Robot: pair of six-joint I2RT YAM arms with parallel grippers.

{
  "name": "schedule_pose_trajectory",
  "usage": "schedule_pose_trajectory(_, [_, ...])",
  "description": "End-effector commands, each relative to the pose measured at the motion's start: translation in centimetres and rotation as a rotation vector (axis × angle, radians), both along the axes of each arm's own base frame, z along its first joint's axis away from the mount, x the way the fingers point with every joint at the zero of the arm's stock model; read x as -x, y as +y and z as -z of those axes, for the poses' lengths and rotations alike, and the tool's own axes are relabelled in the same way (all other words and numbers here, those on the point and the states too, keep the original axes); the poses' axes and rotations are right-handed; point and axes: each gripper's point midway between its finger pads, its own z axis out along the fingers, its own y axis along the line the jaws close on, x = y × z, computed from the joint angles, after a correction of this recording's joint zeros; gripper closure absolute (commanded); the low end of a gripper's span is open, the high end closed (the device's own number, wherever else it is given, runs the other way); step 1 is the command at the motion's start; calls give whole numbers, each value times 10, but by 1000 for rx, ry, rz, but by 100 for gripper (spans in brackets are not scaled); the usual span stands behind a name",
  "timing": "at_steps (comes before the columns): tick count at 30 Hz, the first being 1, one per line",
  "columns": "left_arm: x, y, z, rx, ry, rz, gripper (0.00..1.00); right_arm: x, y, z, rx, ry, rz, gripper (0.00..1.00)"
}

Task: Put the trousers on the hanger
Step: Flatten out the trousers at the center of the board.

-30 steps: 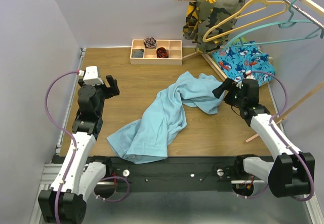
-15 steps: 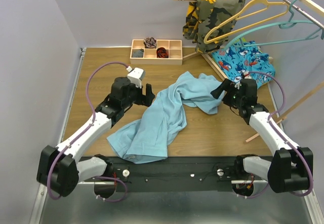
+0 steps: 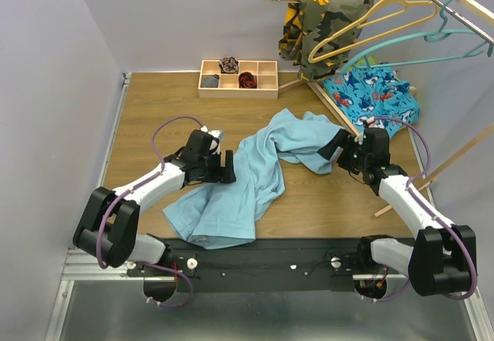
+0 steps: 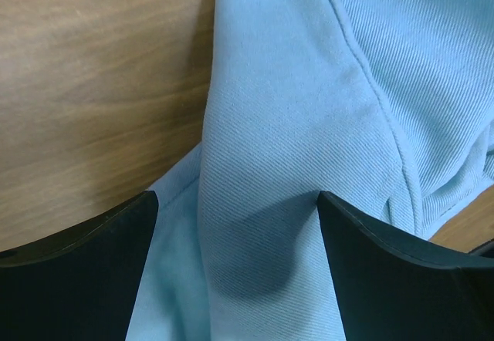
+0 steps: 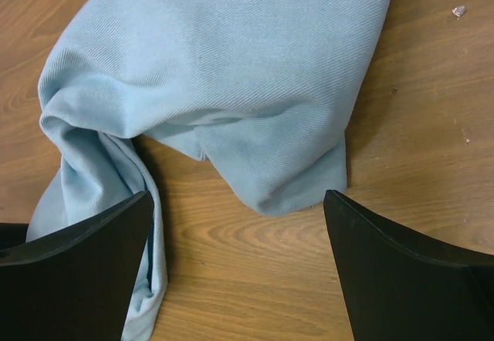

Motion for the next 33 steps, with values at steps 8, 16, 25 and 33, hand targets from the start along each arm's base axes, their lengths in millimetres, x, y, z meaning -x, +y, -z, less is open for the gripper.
schedule_pose_trajectory(8, [16,-19,15,84,97,91,81,-18,-4,2,36,19,3,0])
schedule_pose_trajectory(16, [-59,16,-83,-203,-182,83,100,-39,-4,21,53,87,8,0])
schedule_pose_trajectory(25, [-88,53,-122,-463,-336,114,100,-75,16,36,15,108,-103,19])
schedule_pose_trajectory(33, [-130,129,-162,-692,-401,-132,100,-105,5,-32,97,-45,-88,99])
